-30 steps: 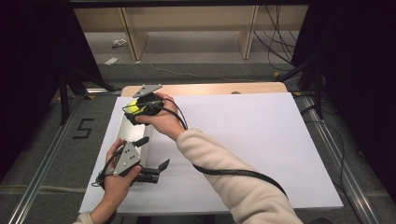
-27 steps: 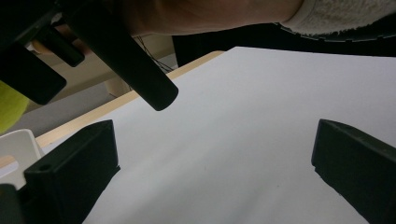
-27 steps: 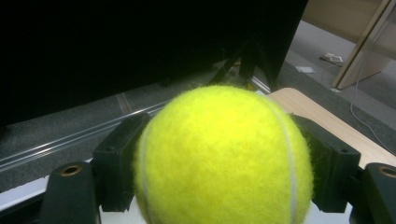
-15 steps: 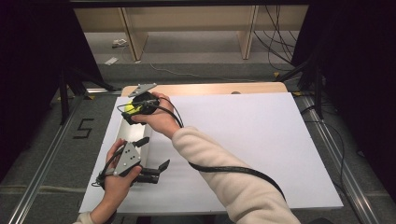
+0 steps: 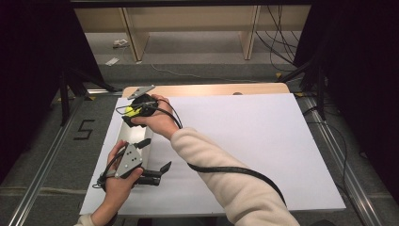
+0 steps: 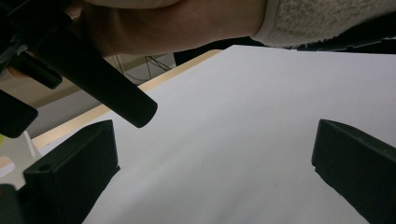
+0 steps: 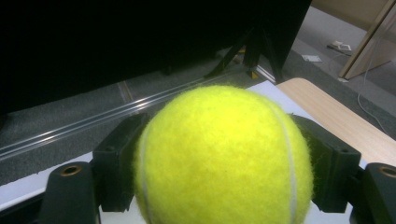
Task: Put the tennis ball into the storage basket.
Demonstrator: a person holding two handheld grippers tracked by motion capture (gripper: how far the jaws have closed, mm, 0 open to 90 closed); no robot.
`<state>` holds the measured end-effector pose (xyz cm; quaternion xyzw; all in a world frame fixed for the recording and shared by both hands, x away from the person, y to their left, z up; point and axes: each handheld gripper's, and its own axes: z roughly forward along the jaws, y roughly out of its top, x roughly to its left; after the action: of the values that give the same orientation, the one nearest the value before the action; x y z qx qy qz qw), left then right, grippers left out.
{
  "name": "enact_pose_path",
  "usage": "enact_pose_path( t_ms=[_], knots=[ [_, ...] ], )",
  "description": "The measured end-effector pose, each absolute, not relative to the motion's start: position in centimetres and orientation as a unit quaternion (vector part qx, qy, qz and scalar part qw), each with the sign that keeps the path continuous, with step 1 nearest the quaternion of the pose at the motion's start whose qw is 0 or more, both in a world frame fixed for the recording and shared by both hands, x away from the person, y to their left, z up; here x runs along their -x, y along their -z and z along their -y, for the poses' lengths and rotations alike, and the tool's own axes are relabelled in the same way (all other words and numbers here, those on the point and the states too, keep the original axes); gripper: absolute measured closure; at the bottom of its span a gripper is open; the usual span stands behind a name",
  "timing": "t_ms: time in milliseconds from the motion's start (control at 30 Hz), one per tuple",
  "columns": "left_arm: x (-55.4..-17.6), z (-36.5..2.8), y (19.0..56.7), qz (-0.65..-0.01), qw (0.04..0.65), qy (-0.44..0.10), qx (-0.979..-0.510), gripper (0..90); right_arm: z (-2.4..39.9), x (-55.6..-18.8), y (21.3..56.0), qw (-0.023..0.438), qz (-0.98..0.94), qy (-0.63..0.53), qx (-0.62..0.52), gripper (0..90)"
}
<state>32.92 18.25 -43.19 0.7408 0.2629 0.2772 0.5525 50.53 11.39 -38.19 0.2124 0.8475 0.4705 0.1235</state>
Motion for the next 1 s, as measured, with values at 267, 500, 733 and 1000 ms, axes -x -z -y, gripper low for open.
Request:
enact_pose_path(
  t_ms=[267,500,733,1000],
  knots=[
    [-32.9,-18.3,43.2,-0.263,0.553,-0.276,-0.741,0.0,-11.9,-50.8,38.8,0.115,-0.853,-0.462,-0.211,25.7],
    [-32.9,-18.2,43.2,-0.263,0.553,-0.275,-0.741,0.0,-12.0,-51.0,39.3,0.108,-0.859,-0.454,-0.210,25.7],
    [-32.9,-18.2,43.2,-0.263,0.553,-0.275,-0.741,0.0,-12.0,-51.4,39.9,0.104,-0.864,-0.446,-0.209,25.6],
    [-32.9,-18.2,43.3,-0.264,0.554,-0.273,-0.741,0.0,-12.4,-51.5,40.2,0.103,-0.870,-0.439,-0.201,25.6]
  ],
)
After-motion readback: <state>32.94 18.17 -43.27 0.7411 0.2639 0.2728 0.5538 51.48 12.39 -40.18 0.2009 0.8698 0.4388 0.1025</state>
